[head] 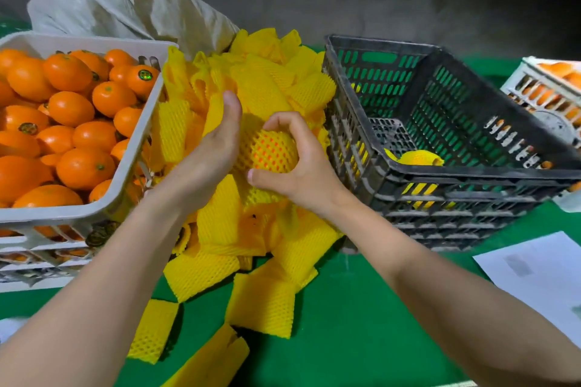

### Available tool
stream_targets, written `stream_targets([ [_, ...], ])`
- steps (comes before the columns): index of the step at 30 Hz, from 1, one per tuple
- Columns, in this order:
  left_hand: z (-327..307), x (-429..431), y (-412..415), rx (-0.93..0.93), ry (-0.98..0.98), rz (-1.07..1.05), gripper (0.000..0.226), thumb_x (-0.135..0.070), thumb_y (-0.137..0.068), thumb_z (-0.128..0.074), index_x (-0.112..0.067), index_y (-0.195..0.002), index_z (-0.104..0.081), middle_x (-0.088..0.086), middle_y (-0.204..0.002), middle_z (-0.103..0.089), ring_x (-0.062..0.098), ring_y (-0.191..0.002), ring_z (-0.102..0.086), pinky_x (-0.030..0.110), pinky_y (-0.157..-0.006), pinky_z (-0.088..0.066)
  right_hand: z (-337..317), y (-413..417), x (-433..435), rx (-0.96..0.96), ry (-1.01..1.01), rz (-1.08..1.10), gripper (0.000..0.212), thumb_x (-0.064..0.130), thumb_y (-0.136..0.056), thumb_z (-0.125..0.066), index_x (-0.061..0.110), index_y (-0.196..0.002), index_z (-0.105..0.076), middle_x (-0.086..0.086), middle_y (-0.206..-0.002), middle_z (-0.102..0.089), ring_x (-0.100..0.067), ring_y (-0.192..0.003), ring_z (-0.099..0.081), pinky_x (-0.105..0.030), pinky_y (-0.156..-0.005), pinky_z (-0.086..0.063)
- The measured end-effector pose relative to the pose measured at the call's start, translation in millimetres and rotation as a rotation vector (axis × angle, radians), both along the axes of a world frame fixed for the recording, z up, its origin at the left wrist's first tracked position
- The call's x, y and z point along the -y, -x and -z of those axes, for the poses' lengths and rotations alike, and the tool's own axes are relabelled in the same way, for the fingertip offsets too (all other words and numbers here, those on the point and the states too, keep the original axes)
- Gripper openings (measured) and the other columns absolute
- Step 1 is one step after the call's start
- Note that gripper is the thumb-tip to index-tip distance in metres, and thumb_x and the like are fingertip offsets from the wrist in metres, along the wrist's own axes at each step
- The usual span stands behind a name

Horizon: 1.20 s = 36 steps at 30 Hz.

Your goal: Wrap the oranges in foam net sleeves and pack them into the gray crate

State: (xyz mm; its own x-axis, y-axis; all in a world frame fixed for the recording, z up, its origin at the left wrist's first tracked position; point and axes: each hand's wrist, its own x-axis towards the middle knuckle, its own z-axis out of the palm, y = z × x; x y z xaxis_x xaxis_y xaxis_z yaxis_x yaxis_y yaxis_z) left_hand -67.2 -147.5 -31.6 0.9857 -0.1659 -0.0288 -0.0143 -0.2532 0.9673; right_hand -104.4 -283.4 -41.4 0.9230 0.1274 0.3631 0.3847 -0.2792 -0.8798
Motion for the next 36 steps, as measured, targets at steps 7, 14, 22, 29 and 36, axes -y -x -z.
stream_targets([
  [7,2,26,-19,0.24,0.041,0.095,0.017,-0.023,-0.096,-0.053,-0.021,-0.112,-0.057,0.001,-0.107,-0.064,0.011,-0.086,-0.059,0.019,-0.072,-0.048,-56,-39,79,0.286,-0.183,0.394,0.048,0.016,-0.064,-0.074,0.023,-0.098,-0.041,-0.002,-0.098,-0.048,-0.012,-0.086,-0.052,-0.029,-0.074,-0.048],
  [14,48,43,-40,0.207,-0.568,0.408,0.083,-0.016,-0.07,-0.083,-0.023,-0.141,-0.04,0.012,-0.131,-0.05,0.019,-0.092,-0.053,0.023,-0.07,-0.037,-37,-100,181,-0.394,0.489,0.485,0.046,0.016,-0.069,-0.077,0.023,-0.103,-0.047,0.003,-0.102,-0.045,-0.014,-0.084,-0.053,-0.026,-0.04,-0.049],
  [22,66,42,-38,0.128,-0.664,0.57,0.042,-0.031,-0.069,-0.083,-0.029,-0.1,-0.055,0.004,-0.108,-0.053,0.016,-0.095,-0.047,0.027,-0.067,-0.032,26,-117,173,-0.905,1.261,-0.286,0.021,0.006,-0.088,-0.059,-0.014,-0.095,-0.061,-0.036,-0.094,-0.055,-0.051,-0.083,-0.051,-0.034,-0.066,-0.046],
  [29,71,40,-40,0.097,-0.396,0.228,0.04,0.001,-0.072,-0.076,-0.026,-0.08,-0.047,0.01,-0.092,-0.053,0.022,-0.089,-0.05,0.034,-0.069,-0.037,29,-115,175,-0.999,1.383,-0.345,0.009,0.001,-0.088,-0.058,-0.005,-0.082,-0.061,-0.029,-0.08,-0.053,-0.039,-0.066,-0.05,-0.037,-0.068,-0.039],
  [36,57,28,-29,-0.215,0.09,0.118,0.034,0.014,-0.077,-0.062,-0.014,-0.097,-0.065,-0.004,-0.084,-0.07,0.017,-0.081,-0.064,0.021,-0.065,-0.054,16,-110,172,-1.005,1.324,-0.43,0.015,0.008,-0.091,-0.058,-0.003,-0.098,-0.064,-0.014,-0.091,-0.063,-0.026,-0.075,-0.058,-0.037,-0.073,-0.047],
])
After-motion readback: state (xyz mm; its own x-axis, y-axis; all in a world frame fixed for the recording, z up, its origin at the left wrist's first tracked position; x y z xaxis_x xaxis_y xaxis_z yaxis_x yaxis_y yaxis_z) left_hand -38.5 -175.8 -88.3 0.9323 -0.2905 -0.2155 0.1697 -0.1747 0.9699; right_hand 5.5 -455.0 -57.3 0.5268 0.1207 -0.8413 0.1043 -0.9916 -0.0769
